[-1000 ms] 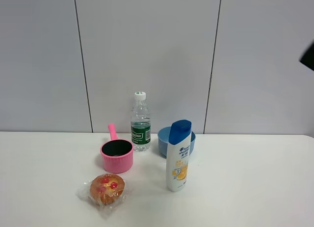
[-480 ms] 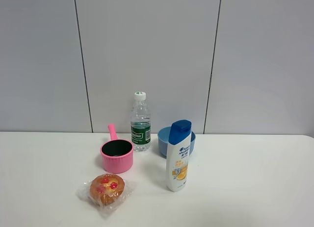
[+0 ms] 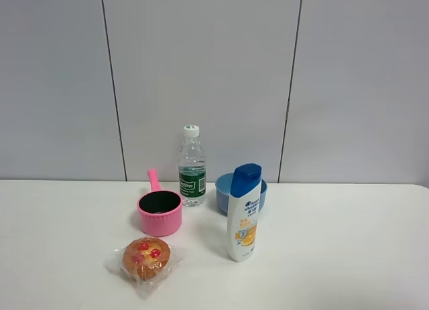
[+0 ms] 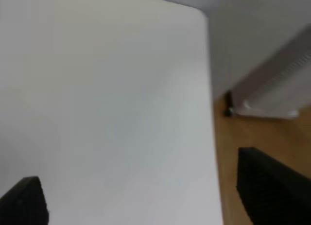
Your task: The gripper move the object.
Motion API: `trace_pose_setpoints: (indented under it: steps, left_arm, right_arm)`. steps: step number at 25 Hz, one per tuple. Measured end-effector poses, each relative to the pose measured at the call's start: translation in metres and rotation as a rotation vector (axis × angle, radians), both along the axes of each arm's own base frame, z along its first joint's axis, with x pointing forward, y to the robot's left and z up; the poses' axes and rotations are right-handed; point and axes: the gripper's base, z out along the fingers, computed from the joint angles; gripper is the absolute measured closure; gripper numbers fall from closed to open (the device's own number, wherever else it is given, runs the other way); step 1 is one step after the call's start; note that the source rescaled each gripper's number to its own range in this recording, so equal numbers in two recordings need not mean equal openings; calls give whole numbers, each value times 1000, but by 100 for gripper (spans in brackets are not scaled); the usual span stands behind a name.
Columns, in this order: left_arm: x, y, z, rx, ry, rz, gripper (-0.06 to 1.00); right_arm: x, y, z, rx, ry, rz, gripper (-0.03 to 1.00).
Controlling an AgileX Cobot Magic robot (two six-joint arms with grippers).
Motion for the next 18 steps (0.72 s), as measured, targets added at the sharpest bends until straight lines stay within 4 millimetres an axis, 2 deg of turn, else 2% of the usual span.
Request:
trace_pose_setpoints:
  steps: [5, 7, 12, 18]
  left_arm:
    - [0, 0, 0, 0, 0, 0, -6]
    - [0, 0, 0, 0, 0, 0, -6]
    - [0, 0, 0, 0, 0, 0, -6]
    - [0, 0, 0, 0, 0, 0, -6]
  right_arm:
    - [-21, -3, 0, 91, -72, -123, 37]
    - [-27, -3, -6, 117, -84, -135, 37]
    - [-39, -1, -36, 156, -77, -122, 37]
    - [-42, 1, -80, 168, -12, -108, 37]
